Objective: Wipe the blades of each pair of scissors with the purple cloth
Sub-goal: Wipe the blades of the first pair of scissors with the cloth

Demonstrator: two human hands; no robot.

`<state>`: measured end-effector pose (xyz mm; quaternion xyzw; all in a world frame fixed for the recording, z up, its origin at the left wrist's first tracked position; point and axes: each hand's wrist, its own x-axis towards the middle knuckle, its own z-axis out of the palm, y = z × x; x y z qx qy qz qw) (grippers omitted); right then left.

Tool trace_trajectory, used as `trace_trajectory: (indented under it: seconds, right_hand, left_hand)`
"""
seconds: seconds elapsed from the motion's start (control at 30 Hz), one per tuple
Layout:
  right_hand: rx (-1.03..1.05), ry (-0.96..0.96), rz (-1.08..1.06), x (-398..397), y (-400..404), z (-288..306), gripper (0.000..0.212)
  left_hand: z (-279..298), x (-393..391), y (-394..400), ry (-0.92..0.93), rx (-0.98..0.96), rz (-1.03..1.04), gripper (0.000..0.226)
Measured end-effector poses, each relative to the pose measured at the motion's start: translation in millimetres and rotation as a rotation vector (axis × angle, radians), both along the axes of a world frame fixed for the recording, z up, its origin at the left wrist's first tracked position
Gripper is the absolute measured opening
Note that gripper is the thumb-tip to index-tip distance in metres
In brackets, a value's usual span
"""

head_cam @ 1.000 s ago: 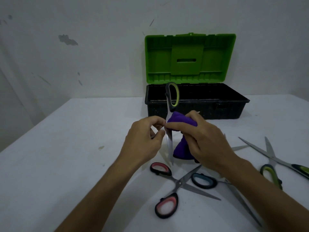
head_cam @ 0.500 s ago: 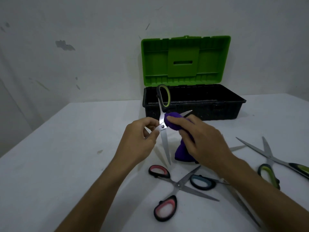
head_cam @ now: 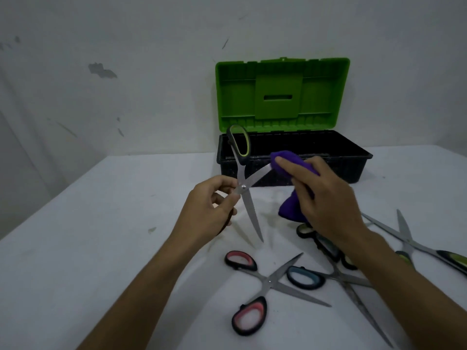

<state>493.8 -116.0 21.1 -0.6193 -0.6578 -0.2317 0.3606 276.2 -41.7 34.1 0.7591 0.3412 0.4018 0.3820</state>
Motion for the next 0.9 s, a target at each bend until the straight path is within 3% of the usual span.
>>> trace_trajectory:
  seconds: [0.23,0.4,0.6,0.7,0.9]
  right_hand:
    - [0.205,0.099,-0.015,11,-12,8,0.042]
    - [0.242,0.109,0.022,10,-15,11,0.041]
    - [0.155,0.034,0.156,5,-14,9,0.043]
    - [0.071,0.011,0.198,3,-12,4,0.044]
    - [-0.027,-0.022,0.188,0,-10,0,0.044]
  left_hand:
    - [-5,3,6,0.269,0.596,0.146,0.008]
    - [-8,-2,9,0.267,0.584,0.181,0.009]
    - [-4,-3,10,0.410,0.790,0.318,0.018]
    - [3,-2,4,0.388,0.707,0.330,0.023]
    - [12,1,-3,0.174,0.216,0.224,0.033]
